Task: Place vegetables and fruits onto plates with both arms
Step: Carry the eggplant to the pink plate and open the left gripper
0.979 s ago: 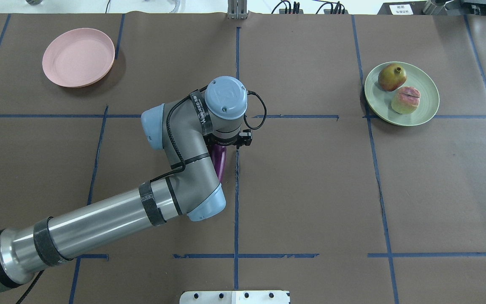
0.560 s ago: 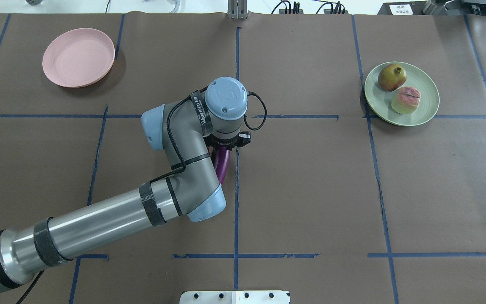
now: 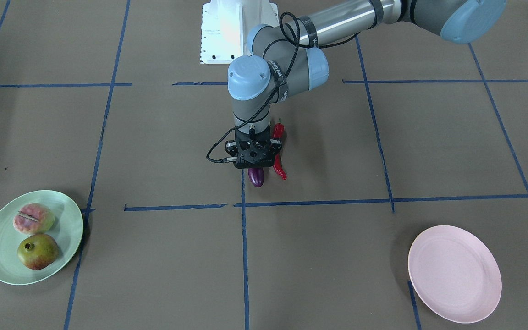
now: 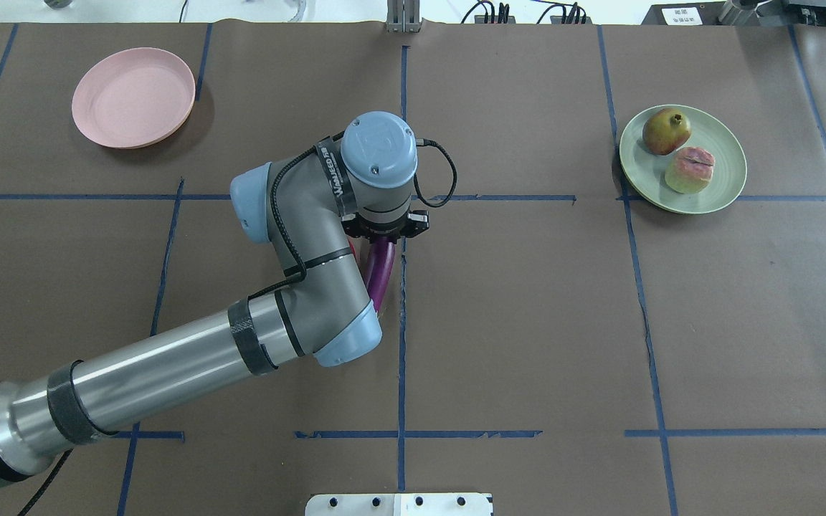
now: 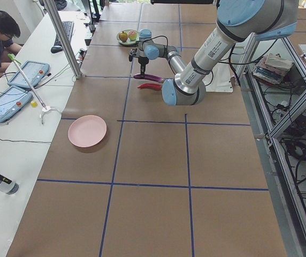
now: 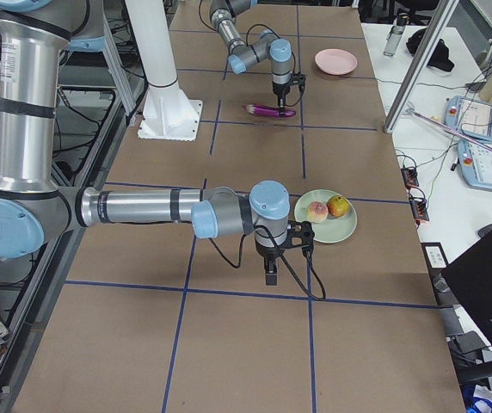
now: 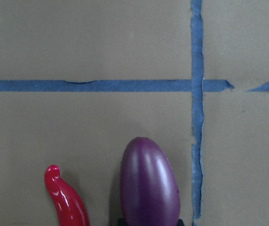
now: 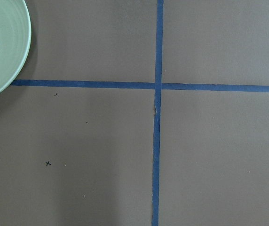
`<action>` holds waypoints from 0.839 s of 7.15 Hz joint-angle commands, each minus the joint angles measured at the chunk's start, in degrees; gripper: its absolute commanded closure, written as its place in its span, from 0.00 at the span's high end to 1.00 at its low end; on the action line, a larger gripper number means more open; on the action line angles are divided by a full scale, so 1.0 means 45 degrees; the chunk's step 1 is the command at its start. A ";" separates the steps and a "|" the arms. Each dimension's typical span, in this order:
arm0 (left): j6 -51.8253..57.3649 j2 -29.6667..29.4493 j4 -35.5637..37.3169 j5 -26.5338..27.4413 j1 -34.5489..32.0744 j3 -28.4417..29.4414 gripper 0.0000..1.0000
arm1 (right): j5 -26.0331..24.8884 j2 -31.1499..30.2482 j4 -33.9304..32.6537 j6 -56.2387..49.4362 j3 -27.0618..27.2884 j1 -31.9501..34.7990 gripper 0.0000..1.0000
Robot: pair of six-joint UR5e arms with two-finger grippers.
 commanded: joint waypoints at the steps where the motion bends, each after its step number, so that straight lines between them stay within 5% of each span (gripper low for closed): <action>1: 0.0000 0.0020 0.0086 -0.0982 -0.1290 -0.0258 0.00 | 0.0000 0.0002 0.0000 -0.0020 0.0000 -0.0003 1.00; 3: 0.1528 0.0118 0.0399 -0.1413 -0.3394 0.0788 0.00 | 0.0000 -0.0017 0.0019 -0.0020 -0.0019 -0.0003 1.00; 6: 0.6998 0.0021 -0.0261 -0.2215 -0.6486 0.4887 0.00 | 0.0019 -0.0017 0.0019 -0.0020 0.0000 -0.0003 1.00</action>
